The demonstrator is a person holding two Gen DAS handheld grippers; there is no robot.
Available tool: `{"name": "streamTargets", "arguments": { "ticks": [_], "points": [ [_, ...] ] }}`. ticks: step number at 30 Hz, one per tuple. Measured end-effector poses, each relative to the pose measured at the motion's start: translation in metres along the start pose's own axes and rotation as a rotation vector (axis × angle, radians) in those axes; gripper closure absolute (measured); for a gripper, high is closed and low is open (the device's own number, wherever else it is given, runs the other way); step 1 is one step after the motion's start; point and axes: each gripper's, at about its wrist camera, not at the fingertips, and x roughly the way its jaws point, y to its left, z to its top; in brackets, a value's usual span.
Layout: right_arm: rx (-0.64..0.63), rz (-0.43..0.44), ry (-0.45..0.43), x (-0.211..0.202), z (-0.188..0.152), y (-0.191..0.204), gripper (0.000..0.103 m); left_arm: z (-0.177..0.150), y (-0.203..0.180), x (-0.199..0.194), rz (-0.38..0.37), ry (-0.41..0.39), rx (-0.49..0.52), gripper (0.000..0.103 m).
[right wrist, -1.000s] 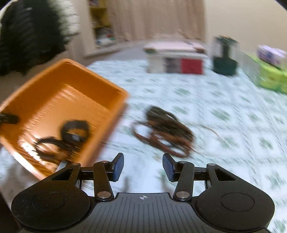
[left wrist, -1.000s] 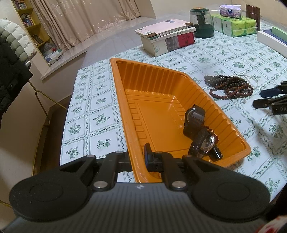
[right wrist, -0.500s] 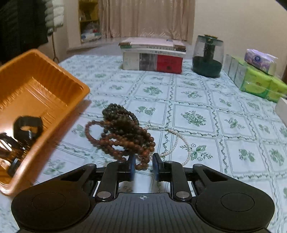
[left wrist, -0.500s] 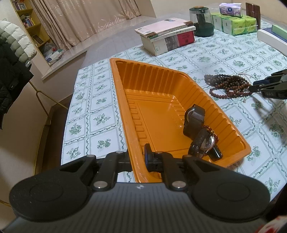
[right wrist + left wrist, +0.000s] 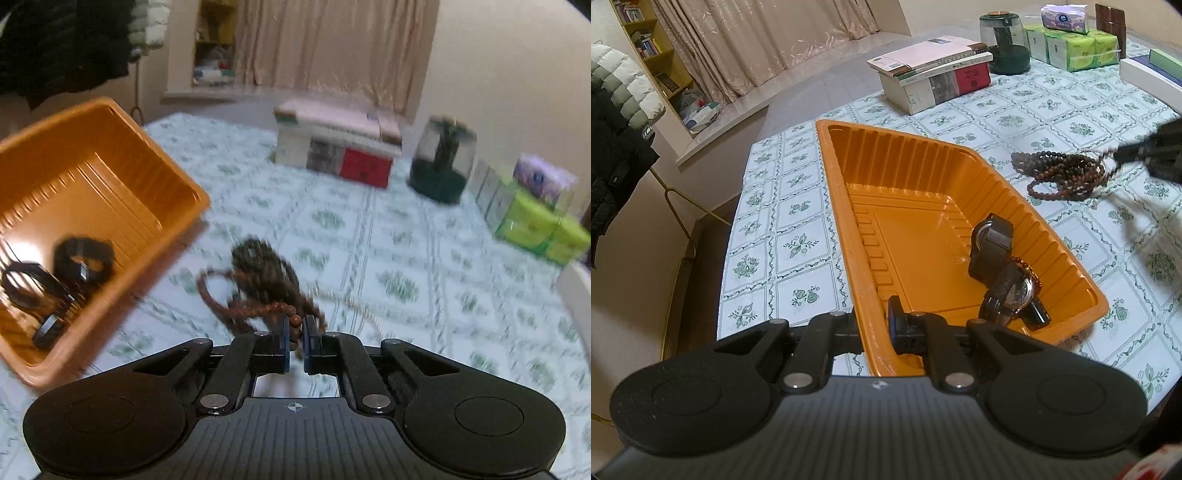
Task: Organize jewelry
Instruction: 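Pick up a brown bead bracelet with the right gripper and drop it into the tray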
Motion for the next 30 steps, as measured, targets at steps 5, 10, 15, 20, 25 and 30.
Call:
{"name": "streamTargets", "arguments": {
  "ticks": [5, 10, 15, 20, 25, 30],
  "points": [
    [-0.073, 0.001, -0.108, -0.039, 0.04, 0.003, 0.097, -0.001, 0.0, 0.001, -0.001, -0.002, 0.001, 0.093],
    [-0.145, -0.011, -0.193, -0.073, 0.076, 0.002, 0.097, -0.002, 0.0, 0.001, -0.002, -0.007, 0.0, 0.093],
    [-0.185, -0.002, -0.255, -0.099, 0.104, 0.001, 0.097, -0.002, 0.001, 0.001, -0.003, -0.011, -0.003, 0.093],
    [-0.209, 0.043, -0.307, -0.117, 0.13, 0.006, 0.097, -0.002, 0.001, 0.001, -0.004, -0.014, -0.003, 0.093],
    [-0.241, 0.125, -0.358, -0.135, 0.149, 0.027, 0.097, -0.002, 0.002, 0.0, -0.006, -0.016, -0.003, 0.093],
    [-0.241, 0.244, -0.37, -0.134, 0.161, 0.054, 0.097, -0.003, 0.002, 0.0, -0.006, -0.017, -0.007, 0.093]
  ]
}}
